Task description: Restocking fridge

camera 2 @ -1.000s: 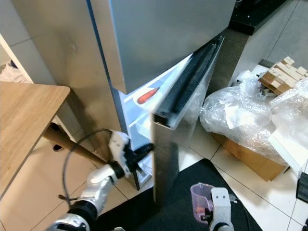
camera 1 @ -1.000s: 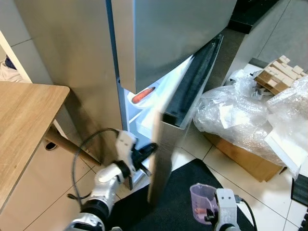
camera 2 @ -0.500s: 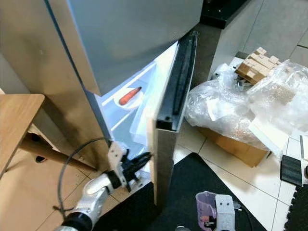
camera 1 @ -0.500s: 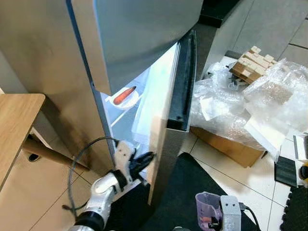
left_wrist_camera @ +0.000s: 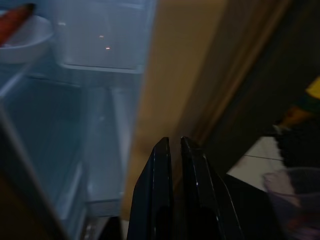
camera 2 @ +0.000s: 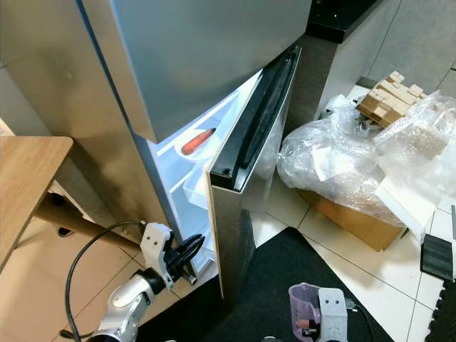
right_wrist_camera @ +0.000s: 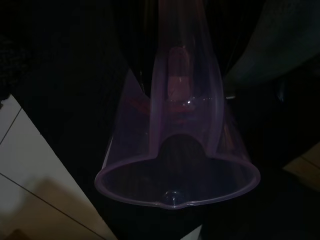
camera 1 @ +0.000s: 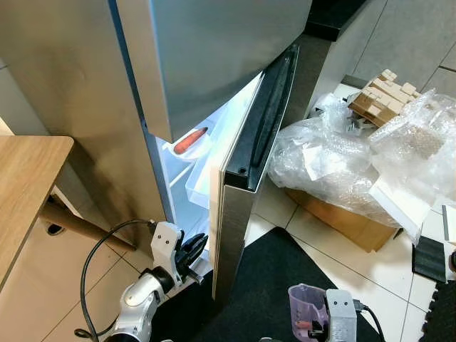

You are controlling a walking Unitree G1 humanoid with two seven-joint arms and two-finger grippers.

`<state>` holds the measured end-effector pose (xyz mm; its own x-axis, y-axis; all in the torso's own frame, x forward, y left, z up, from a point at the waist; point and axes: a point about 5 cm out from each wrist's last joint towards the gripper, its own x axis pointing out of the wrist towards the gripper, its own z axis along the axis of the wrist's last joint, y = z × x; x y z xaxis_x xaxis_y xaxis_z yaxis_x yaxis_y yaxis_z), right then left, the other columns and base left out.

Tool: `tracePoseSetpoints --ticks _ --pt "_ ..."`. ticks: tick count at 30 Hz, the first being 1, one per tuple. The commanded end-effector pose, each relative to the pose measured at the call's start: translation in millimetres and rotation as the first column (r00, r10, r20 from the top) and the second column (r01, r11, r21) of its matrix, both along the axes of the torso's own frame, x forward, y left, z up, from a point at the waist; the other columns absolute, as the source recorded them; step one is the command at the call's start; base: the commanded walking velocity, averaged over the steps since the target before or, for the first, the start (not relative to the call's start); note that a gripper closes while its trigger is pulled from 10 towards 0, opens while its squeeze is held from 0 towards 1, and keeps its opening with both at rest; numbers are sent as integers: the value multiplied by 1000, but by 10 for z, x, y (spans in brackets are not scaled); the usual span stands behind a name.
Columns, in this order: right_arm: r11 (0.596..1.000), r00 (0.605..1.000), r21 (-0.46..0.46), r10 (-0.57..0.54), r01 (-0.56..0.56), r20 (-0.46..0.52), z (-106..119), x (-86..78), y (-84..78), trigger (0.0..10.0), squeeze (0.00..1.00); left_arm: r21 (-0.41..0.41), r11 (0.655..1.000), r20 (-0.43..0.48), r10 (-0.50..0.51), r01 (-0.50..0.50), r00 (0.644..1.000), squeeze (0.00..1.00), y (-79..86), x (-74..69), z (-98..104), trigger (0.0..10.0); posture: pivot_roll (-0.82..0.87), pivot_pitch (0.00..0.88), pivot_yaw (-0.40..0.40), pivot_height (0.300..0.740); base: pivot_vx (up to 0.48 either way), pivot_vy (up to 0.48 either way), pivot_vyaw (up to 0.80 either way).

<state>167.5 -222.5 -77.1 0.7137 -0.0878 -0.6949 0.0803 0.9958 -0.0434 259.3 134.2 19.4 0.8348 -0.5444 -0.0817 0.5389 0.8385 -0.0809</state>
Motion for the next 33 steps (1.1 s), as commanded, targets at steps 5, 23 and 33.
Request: tracePoseSetpoints --ticks 5,23,33 --pt "999 999 24 -32 33 -15 -14 -31 -25 10000 0 266 870 -234 475 -414 848 0 680 -388 -547 10000 -140 142 16 740 0 0 0" --pt "999 1000 23 23 -23 13 19 111 124 10000 0 281 847 -367 529 -451 765 0 582 -719 -810 10000 -125 142 15 740 0 0 0" --pt "999 999 28 27 -28 21 15 113 174 10000 0 319 855 -438 516 -410 736 0 580 -804 -906 10000 -130 144 24 740 0 0 0"
